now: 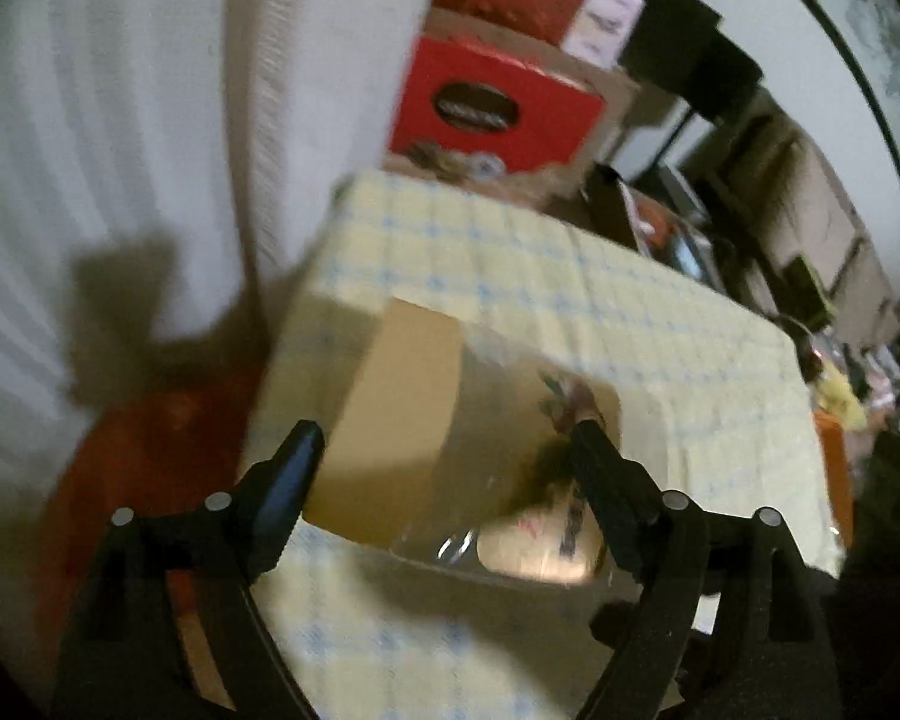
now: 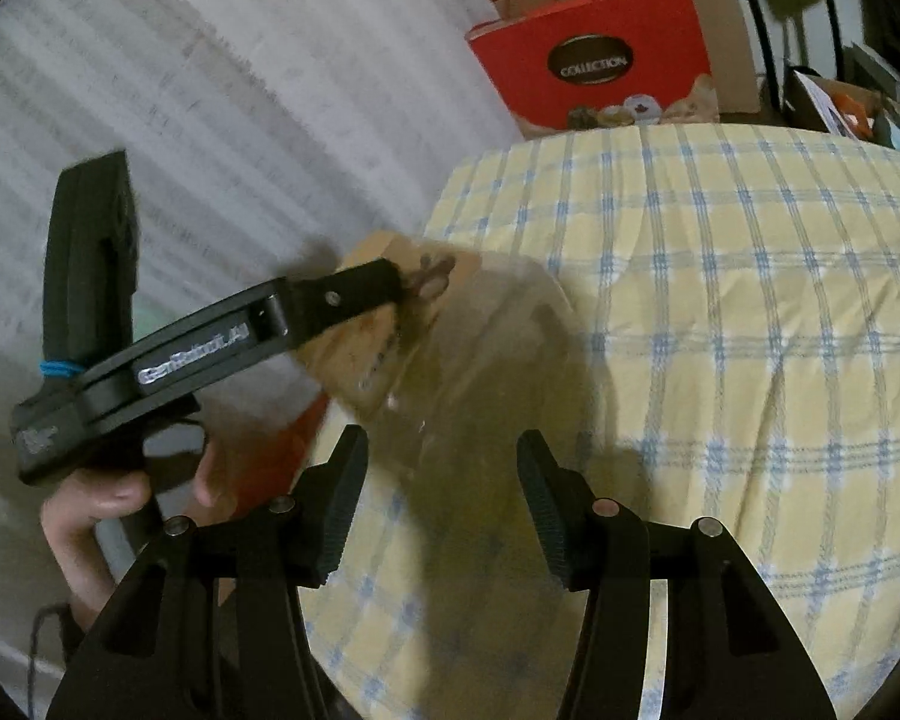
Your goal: Organize objects
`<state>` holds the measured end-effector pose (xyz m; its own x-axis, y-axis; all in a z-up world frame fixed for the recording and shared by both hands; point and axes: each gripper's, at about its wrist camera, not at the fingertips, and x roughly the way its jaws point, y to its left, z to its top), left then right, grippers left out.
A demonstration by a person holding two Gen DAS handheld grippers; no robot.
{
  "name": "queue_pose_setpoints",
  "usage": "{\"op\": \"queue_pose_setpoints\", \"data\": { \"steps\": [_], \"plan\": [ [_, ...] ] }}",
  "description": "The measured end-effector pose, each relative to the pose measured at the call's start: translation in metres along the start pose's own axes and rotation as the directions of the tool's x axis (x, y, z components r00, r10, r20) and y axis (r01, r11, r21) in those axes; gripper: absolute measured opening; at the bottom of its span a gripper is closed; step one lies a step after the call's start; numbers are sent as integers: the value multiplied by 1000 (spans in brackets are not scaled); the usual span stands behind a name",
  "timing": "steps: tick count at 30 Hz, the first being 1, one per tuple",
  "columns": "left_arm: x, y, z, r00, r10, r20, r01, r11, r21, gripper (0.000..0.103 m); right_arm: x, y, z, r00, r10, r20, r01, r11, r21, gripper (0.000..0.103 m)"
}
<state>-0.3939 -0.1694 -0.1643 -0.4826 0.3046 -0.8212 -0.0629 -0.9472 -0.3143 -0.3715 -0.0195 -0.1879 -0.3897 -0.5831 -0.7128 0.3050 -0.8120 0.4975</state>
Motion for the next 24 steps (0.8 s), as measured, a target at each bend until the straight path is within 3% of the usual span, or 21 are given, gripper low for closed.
{"op": "queue_pose_setpoints", "data": {
  "steps": [2,4,6,9,11,13,14,18,21,23,24],
  "plan": [
    [1,-15,-9,997,-51,-66,53,998,33,82,-10,-5,-5,1000,-11,-13,11,1000,-15,54],
    [1,-36,-19,991,-57,-121,67,994,82,81,-24,-12,-15,1000,-11,-21,11,1000,-25,54],
    [-3,-56,-30,993,-9,-114,24,991,128,79,-42,-19,-27,999,-30,-14,29,999,-44,54],
    [-15,-67,-37,997,35,-76,-29,997,74,80,-74,-33,-46,998,-57,31,58,998,-29,54],
    [-26,-64,-40,999,11,-33,-11,1000,5,81,-98,-46,-55,995,-67,76,67,998,3,62],
    [-31,-59,-40,1000,-23,-10,23,998,-63,82,-117,-54,-59,986,-111,124,108,994,34,86],
    [-32,-53,-38,999,-36,0,36,995,-91,83,-123,-53,-59,979,-141,145,139,990,24,91],
    [-32,-32,-30,997,-62,44,68,983,-170,91,-132,-32,-57,959,-191,208,221,967,-128,103],
    [-22,-23,-24,998,-66,22,69,982,-177,92,-126,-13,-53,950,-144,276,219,938,-267,102],
    [-16,-21,-22,999,-50,17,52,984,-168,92,-120,0,-54,936,-112,334,245,888,-390,102],
    [-15,-18,-22,999,-39,34,44,984,-174,92,-113,8,-55,930,-89,358,264,837,-479,102]
  ]
}}
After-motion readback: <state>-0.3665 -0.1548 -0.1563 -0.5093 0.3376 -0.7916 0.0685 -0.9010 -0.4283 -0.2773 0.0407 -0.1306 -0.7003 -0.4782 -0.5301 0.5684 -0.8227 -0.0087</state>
